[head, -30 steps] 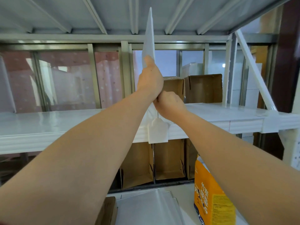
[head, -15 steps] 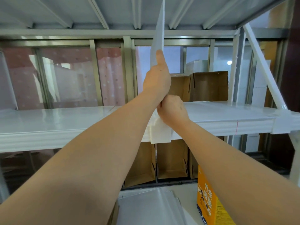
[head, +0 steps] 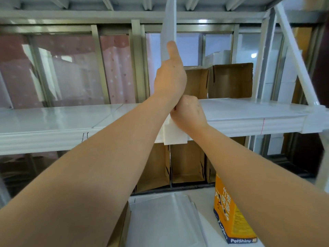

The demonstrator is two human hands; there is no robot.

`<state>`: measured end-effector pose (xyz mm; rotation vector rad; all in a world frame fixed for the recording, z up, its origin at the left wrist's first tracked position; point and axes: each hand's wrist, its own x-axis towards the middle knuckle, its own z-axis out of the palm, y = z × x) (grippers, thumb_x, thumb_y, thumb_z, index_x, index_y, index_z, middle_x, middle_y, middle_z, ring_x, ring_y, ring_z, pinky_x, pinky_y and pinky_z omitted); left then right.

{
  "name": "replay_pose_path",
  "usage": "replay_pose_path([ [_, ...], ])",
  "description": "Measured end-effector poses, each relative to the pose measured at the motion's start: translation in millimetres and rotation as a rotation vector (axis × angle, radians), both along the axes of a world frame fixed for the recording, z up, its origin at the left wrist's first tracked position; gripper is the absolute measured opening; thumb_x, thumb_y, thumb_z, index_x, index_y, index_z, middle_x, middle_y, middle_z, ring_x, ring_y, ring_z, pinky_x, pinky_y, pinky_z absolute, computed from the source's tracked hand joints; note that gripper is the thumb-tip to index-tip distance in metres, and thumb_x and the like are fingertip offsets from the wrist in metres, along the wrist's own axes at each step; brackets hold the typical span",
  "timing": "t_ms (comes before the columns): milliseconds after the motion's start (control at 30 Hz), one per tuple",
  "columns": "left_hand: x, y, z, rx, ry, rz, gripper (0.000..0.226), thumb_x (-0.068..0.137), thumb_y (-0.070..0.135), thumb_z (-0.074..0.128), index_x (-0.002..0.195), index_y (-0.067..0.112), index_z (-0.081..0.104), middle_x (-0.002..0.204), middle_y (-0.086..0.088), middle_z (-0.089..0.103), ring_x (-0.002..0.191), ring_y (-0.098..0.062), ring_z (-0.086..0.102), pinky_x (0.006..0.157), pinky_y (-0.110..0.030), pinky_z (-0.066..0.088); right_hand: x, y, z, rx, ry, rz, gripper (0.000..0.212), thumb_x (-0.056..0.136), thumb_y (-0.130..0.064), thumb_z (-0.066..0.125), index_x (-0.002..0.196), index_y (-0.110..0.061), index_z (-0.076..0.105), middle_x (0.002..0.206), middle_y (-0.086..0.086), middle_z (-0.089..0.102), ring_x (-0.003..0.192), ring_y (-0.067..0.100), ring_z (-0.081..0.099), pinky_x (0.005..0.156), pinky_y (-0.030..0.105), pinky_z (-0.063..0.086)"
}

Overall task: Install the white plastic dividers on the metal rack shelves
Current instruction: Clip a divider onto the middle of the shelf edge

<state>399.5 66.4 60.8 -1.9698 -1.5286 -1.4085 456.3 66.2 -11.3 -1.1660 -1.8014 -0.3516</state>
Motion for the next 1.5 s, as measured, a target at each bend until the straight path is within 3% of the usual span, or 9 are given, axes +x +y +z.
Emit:
replay_pose_path([
  [133, -0.4, -5.1, -1.1, -0.003, 0.000, -0.017, 0.064, 0.091, -0.003, 0.032, 0.148, 0.008, 0.003, 0.062, 0.002, 0.033, 0.066, -0.021, 0.048, 0.061, -0.029, 0.040, 0.1, -2.6, -0.3, -0.016, -0.019, -0.011, 0.029, 0.090, -0.005, 0.040, 0.065, -0.001, 0.053, 0.061, 0.012, 0.050, 0.055, 0.025, 0.045, 0.055, 0.038, 0.039],
  [367, -1.9, -7.1, -2.8, 0.018, -0.022, 0.007, 0.064, 0.092, -0.001, 0.033, 0.148, 0.009, 0.005, 0.068, -0.003, 0.044, 0.063, -0.020, 0.050, 0.057, -0.028, 0.041, -0.3, -3.9, 0.1, -0.036, -0.045, -0.021, 0.041, 0.090, -0.003, 0.037, 0.053, -0.016, 0.028, 0.051, -0.001, 0.032, 0.052, 0.020, 0.037, 0.054, 0.031, 0.030],
  [633, -1.8, -9.0, -0.5, -0.052, 0.011, 0.033, 0.066, 0.093, 0.000, 0.032, 0.149, 0.010, -0.001, 0.061, -0.001, 0.039, 0.050, -0.010, 0.038, 0.049, -0.024, 0.034, 2.2, -6.5, -0.1, -0.012, -0.036, 0.009, 0.032, 0.096, -0.012, 0.038, 0.075, 0.002, 0.058, 0.061, 0.009, 0.050, 0.059, 0.025, 0.050, 0.061, 0.039, 0.044],
  [733, -5.1, -11.4, -1.3, -0.137, -0.054, -0.080, 0.055, 0.093, 0.000, 0.030, 0.146, 0.003, 0.012, 0.091, -0.019, 0.061, 0.068, -0.025, 0.050, 0.067, -0.033, 0.045, 5.4, -2.1, -5.3, -0.014, -0.012, 0.019, 0.034, 0.096, -0.018, 0.040, 0.071, -0.001, 0.055, 0.057, 0.007, 0.047, 0.057, 0.025, 0.049, 0.060, 0.039, 0.045],
  [833, -8.2, -14.7, 1.5, -0.168, -0.085, -0.113, 0.044, 0.094, 0.002, 0.029, 0.137, -0.001, 0.026, 0.118, -0.024, 0.057, 0.100, -0.038, 0.057, 0.081, -0.039, 0.043, 16.9, 0.6, -5.5, -0.132, -0.069, 0.080, 0.034, 0.094, -0.031, 0.047, 0.078, -0.003, 0.056, 0.065, 0.007, 0.053, 0.062, 0.022, 0.053, 0.062, 0.039, 0.047],
  [967, -14.2, -9.5, -1.7, -0.231, -0.077, -0.082, 0.030, 0.096, 0.013, 0.032, 0.119, 0.000, 0.044, 0.109, -0.021, 0.060, 0.097, -0.035, 0.060, 0.070, -0.033, 0.041, 31.1, -1.2, -0.9, -0.356, -0.244, 0.111, 0.051, 0.073, -0.054, 0.070, 0.099, -0.015, 0.050, 0.087, -0.004, 0.049, 0.074, 0.014, 0.049, 0.061, 0.023, 0.039],
  [1167, -25.6, -10.8, -34.6, -0.458, 0.106, -0.073, 0.030, 0.091, 0.019, 0.038, 0.063, 0.012, 0.043, 0.061, -0.007, 0.054, 0.054, -0.022, 0.056, 0.052, -0.028, 0.042, 29.9, -6.1, 0.8, -0.424, -0.255, 0.123, 0.067, 0.073, -0.046, 0.074, 0.126, -0.016, 0.046, 0.118, 0.001, 0.061, 0.103, 0.019, 0.058, 0.083, 0.026, 0.043],
  [1367, -26.6, -6.2, -61.4, -0.271, 0.177, 0.027, 0.039, 0.096, 0.026, 0.038, 0.060, 0.011, 0.041, 0.059, -0.003, 0.043, 0.059, -0.022, 0.047, 0.054, -0.029, 0.036, 29.1, -4.5, 0.1, -0.496, -0.321, 0.083, 0.059, 0.080, -0.056, 0.061, 0.121, -0.014, 0.052, 0.094, -0.002, 0.057, 0.107, 0.021, 0.054, 0.087, 0.034, 0.045],
  [1500, -21.0, -5.8, -76.4, -0.130, 0.220, 0.121, 0.029, 0.098, 0.027, 0.034, 0.077, 0.012, 0.046, 0.072, -0.008, 0.050, 0.073, -0.029, 0.056, 0.061, -0.032, 0.037, 33.5, -5.4, -2.5, -0.433, -0.397, 0.014, 0.038, 0.090, -0.050, 0.048, 0.085, -0.013, 0.056, 0.071, 0.000, 0.056, 0.076, 0.021, 0.055, 0.069, 0.034, 0.046],
])
